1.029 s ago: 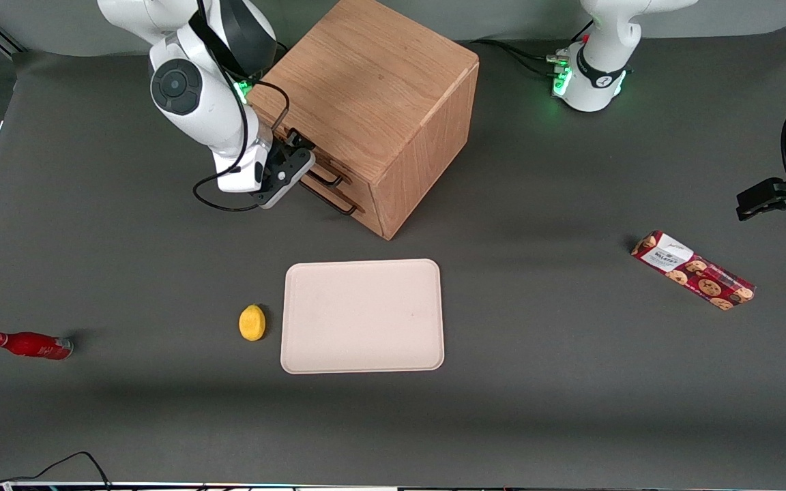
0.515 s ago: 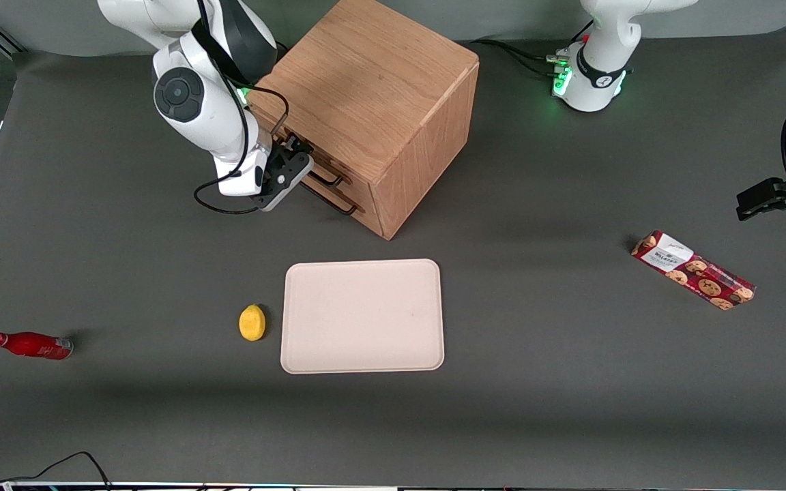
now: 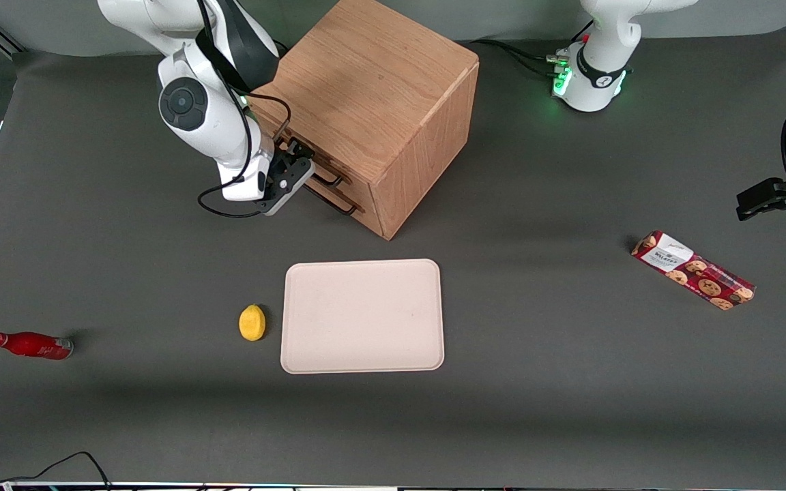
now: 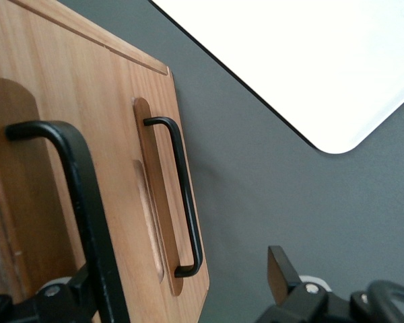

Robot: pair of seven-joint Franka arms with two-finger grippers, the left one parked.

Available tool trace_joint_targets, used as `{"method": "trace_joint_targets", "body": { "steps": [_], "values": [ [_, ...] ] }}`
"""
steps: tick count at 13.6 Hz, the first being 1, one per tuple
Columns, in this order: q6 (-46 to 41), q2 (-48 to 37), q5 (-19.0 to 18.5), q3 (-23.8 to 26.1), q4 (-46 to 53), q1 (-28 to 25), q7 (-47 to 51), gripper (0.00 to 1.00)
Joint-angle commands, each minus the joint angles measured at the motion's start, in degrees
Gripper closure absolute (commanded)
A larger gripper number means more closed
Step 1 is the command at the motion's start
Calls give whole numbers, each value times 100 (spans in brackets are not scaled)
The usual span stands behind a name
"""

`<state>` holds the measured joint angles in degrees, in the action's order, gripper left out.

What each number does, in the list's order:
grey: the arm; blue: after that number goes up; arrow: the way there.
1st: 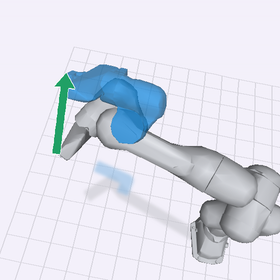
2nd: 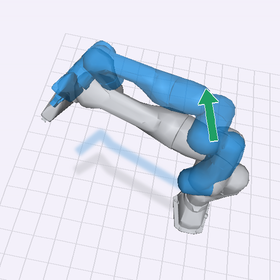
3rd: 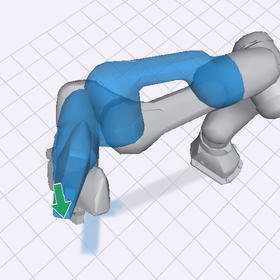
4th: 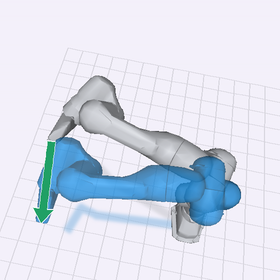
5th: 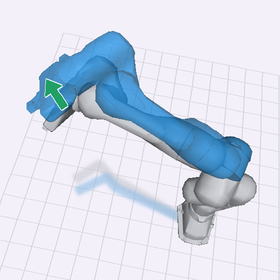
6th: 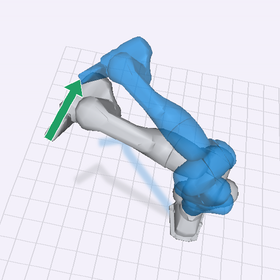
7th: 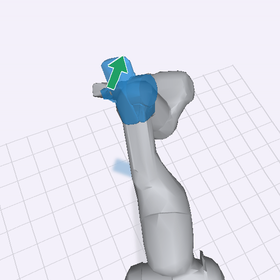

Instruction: Open upper drawer

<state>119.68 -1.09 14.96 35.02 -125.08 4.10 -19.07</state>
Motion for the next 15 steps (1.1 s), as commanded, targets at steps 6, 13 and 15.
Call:
{"method": "trace_joint_targets", "body": {
  "steps": [6,13,15],
  "values": [
    [275,109,148,31,-51,91,-193,0],
    [328,188,51,-39,-51,170,-202,0],
    [328,197,42,-56,-34,223,-211,0]
  ]
}}
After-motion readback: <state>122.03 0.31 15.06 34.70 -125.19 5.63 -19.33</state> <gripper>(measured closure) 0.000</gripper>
